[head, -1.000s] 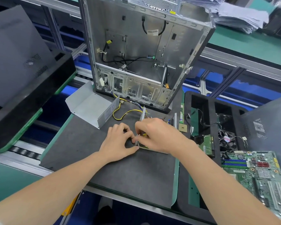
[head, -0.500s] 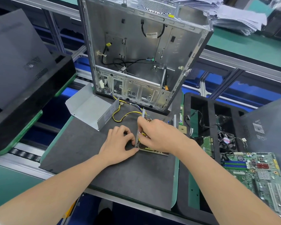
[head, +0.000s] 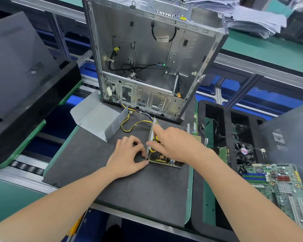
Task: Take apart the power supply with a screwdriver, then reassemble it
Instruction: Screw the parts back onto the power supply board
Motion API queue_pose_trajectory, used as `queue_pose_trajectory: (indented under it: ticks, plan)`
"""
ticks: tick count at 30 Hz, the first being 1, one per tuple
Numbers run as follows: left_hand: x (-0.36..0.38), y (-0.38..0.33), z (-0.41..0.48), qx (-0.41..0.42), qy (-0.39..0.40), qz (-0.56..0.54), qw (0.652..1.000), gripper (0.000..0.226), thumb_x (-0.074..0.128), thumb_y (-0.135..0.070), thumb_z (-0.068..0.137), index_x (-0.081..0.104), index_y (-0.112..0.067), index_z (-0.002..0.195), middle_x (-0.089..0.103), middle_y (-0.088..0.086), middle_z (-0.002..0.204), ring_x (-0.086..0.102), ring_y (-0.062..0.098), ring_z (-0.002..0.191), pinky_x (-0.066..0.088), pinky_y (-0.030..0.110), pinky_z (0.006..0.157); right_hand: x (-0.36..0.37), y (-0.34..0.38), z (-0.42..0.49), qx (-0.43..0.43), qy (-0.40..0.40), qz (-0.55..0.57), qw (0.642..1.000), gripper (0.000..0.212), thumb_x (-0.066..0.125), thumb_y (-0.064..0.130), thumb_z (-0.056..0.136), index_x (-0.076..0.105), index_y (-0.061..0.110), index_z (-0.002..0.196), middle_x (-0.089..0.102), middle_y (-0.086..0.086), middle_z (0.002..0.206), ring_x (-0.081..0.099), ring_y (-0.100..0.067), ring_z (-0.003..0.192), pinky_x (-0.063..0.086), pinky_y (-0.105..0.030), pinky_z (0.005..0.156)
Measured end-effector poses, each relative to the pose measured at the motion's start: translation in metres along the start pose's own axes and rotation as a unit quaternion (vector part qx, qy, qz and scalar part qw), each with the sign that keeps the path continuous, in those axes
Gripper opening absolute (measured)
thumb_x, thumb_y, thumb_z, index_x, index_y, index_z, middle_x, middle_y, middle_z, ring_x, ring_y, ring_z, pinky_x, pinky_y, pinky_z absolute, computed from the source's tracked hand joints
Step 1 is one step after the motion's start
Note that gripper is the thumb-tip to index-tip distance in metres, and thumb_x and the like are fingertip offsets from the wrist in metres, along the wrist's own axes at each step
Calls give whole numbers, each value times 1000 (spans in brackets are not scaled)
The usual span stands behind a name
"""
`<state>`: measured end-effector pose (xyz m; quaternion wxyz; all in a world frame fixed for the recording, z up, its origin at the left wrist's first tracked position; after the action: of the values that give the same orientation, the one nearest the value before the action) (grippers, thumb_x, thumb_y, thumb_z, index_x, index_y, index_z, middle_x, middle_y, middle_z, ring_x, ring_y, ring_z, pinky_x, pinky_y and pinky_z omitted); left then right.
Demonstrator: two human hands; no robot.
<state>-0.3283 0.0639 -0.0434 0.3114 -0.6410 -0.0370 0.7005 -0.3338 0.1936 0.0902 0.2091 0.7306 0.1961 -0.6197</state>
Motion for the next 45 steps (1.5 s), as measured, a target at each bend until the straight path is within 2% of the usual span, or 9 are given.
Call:
queue_pose_trajectory:
  ticks: [5, 12, 15, 19, 24, 27, 31, 39, 45]
  plan:
    - [1, 1, 1, 1, -2, -2, 1000, 29, 64, -66, 79, 57, -40, 88, 37, -18, 107, 36, 11, 97, 34, 36, 90, -2, 1, -1, 1, -27, -41, 999, 57, 31, 77, 99, 40, 20, 93, 36, 3, 63, 42, -33, 67, 22, -39, 52]
    - [1, 0, 1, 1, 1, 11, 1000, 29, 64, -68, 79, 53, -42, 86, 36, -20, 107, 34, 9, 96, 30, 32, 88, 3, 0, -8, -7, -18, 119, 993, 20, 43, 41, 98, 29, 26, 99, 50, 3, 63, 47, -21, 57, 23, -33, 48]
    - [2, 1, 1, 1, 2, 3, 1000, 28, 64, -67, 78, 54, -42, 87, 37, -21, 107, 35, 9, 97, 30, 32, 87, -1, 0, -5, -15, -51, 18, 998, 35, 40, 53, 107, 33, 19, 110, 35, 7, 57, 38, -31, 53, 15, -32, 47]
    - [3, 1, 0, 8, -1, -14, 1000, 25, 66, -61, 78, 52, -43, 89, 37, -24, 105, 34, 9, 98, 34, 33, 88, -10, 2, -6, -16, -93, -84, 992, 56, 36, 77, 98, 36, 22, 87, 21, 5, 52, 37, -32, 55, 9, -34, 49]
    - [2, -6, -3, 31, -11, -21, 999, 31, 66, -61, 83, 41, -46, 91, 42, -23, 101, 35, 7, 94, 33, 30, 86, -10, -5, -4, 61, -96, -97, 989, 78, 10, 83, 92, 45, 20, 64, 35, 4, 53, 46, -27, 56, 15, -32, 49]
    - [-1, -12, -3, 38, -22, -12, 999, 30, 64, -58, 88, 39, -42, 89, 40, -22, 98, 34, 7, 90, 32, 30, 83, -9, -5, -5, 60, -82, -54, 993, 62, 17, 74, 101, 43, 22, 78, 44, 5, 63, 48, -28, 64, 23, -36, 53]
    - [-2, -12, -3, 40, -13, -1, 999, 27, 60, -60, 91, 40, -42, 88, 36, -23, 100, 38, 9, 93, 34, 31, 85, 3, 5, -6, -17, 9, 153, 988, 15, 41, 42, 105, 44, 29, 113, 60, 7, 110, 60, -24, 92, 45, -41, 72]
    - [2, -9, -1, 32, 13, -5, 999, 25, 62, -60, 86, 49, -39, 87, 42, -21, 102, 41, 11, 98, 37, 34, 90, 9, 10, -6, -32, 38, 76, 996, 26, 51, 46, 107, 52, 20, 106, 62, 1, 104, 58, -23, 91, 46, -39, 71]
    - [1, -9, -1, 29, 15, -23, 999, 26, 64, -55, 85, 41, -43, 88, 41, -22, 101, 38, 10, 96, 36, 33, 90, 5, 17, -8, -55, 59, 98, 992, 13, 53, 25, 102, 47, 15, 106, 62, -5, 101, 57, -30, 89, 48, -43, 72]
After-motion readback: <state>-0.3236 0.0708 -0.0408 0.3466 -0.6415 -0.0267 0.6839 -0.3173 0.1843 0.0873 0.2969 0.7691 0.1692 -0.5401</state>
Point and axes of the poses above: each hand's wrist, its own z-axis towards the middle knuckle, its own x-axis out of the palm, y = z × x, the point moved 8 cm from there along z, towards the middle knuckle
